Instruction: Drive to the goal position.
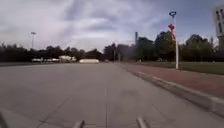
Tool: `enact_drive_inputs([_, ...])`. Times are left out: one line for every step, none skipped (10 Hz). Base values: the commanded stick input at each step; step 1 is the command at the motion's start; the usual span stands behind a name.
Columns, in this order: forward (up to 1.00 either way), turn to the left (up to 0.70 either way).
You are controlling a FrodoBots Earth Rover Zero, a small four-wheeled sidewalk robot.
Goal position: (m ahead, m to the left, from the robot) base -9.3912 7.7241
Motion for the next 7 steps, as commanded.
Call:
enact_drive_inputs([1.00, 0.00])
enact_drive_inputs([1.00, 0.00])
enact_drive_inputs([1.00, 0.00])
enact_drive_inputs([1.00, 0.00])
enact_drive_inputs([1.00, 0.00])
enact_drive_inputs([1.00, 0.00])
enact_drive_inputs([1.00, 0.00])
